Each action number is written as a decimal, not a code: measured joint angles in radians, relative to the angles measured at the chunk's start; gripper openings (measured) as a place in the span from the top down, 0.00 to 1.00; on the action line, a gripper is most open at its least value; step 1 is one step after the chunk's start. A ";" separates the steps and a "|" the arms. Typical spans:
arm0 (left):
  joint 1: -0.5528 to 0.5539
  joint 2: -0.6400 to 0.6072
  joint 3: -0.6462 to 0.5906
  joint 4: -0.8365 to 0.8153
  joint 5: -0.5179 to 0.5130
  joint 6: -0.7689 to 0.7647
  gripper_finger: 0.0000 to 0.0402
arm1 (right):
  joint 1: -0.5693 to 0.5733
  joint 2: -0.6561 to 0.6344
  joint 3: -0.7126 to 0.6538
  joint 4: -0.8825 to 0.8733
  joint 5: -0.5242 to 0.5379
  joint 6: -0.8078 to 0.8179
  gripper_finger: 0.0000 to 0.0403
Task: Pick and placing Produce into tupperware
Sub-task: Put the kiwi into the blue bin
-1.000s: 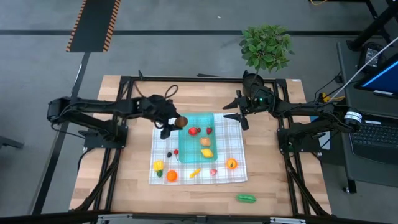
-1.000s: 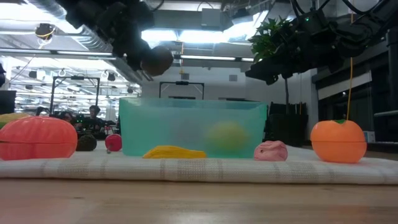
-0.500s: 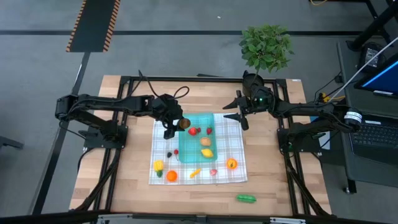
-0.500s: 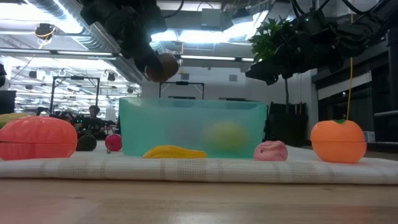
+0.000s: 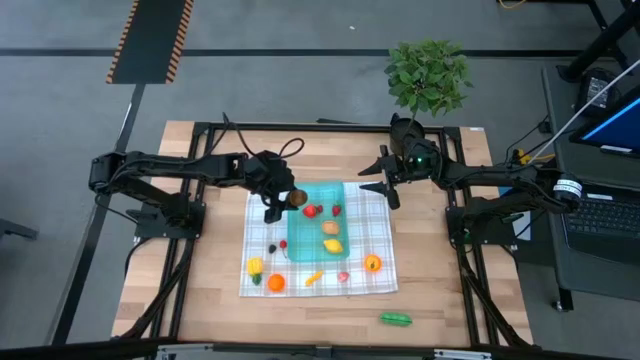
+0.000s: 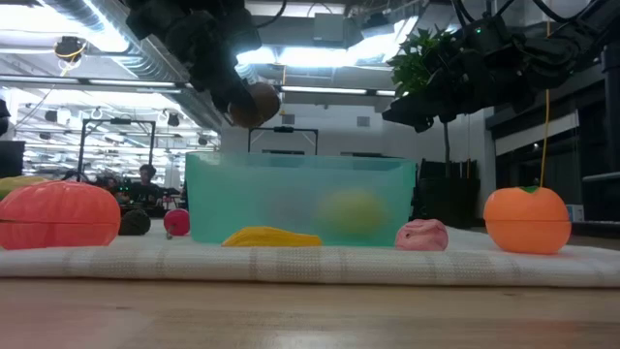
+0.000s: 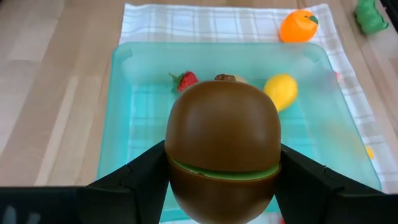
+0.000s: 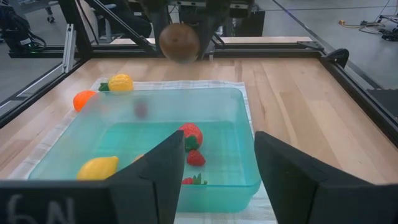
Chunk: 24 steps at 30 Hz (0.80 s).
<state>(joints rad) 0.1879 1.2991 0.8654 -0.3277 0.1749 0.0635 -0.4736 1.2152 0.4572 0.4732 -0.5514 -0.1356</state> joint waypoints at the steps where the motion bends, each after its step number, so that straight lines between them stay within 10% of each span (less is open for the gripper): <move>1: 0.000 0.000 0.000 0.007 0.000 -0.001 0.42 | 0.000 0.000 0.000 0.000 0.000 0.000 0.52; 24: -0.046 0.285 0.000 0.166 0.085 -0.040 0.42 | 0.000 0.000 0.000 0.000 0.000 -0.001 0.52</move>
<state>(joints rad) 0.1419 1.5844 0.8650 -0.1621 0.2600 0.0233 -0.4736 1.2149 0.4572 0.4728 -0.5514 -0.1368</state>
